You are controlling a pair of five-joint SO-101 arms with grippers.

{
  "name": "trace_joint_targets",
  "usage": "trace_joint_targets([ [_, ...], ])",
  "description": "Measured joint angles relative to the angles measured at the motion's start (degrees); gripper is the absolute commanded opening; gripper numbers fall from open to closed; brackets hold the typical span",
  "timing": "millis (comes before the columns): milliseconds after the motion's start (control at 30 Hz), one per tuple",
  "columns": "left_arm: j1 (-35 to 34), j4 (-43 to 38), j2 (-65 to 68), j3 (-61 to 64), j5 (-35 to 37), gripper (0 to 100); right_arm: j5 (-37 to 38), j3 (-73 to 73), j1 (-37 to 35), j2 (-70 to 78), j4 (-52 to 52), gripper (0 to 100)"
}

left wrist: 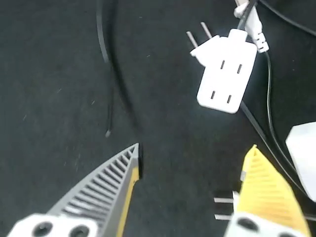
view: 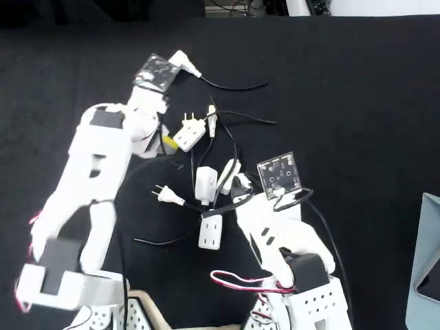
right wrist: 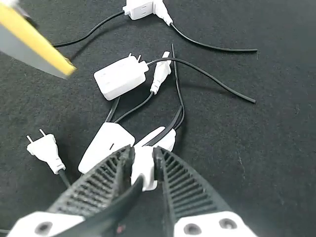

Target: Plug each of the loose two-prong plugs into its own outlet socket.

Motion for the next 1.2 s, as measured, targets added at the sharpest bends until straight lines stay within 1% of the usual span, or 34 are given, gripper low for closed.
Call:
trace_joint_targets([
  [100, 1.85, 0.0, 7.3, -5.1, -2.11, 33, 0.0, 0.0, 0.0, 0.0, 0.0, 1.1],
  [400, 4.13, 0.0, 24.79, -18.11, -2.55, 32, 0.0, 0.0, 0.0, 0.0, 0.0, 1.1],
  [633, 4.57, 0.0, 30.77, -23.82, -1.49, 32, 0.0, 0.0, 0.0, 0.0, 0.0, 1.1],
  [800, 4.75, 0.0, 32.53, -24.35, -0.88, 20, 0.0, 0.0, 0.0, 0.0, 0.0, 1.1],
  [967, 4.84, 0.0, 32.62, -24.35, -0.88, 12, 0.0, 0.0, 0.0, 0.0, 0.0, 1.1],
  [1033, 4.84, 0.26, 32.62, -24.44, -0.79, 9, 0.0, 0.0, 0.0, 0.0, 0.0, 1.1],
  [1200, 4.84, 5.36, 30.59, -24.44, -0.79, 7, 0.0, 0.0, 0.0, 0.0, 0.0, 1.1],
])
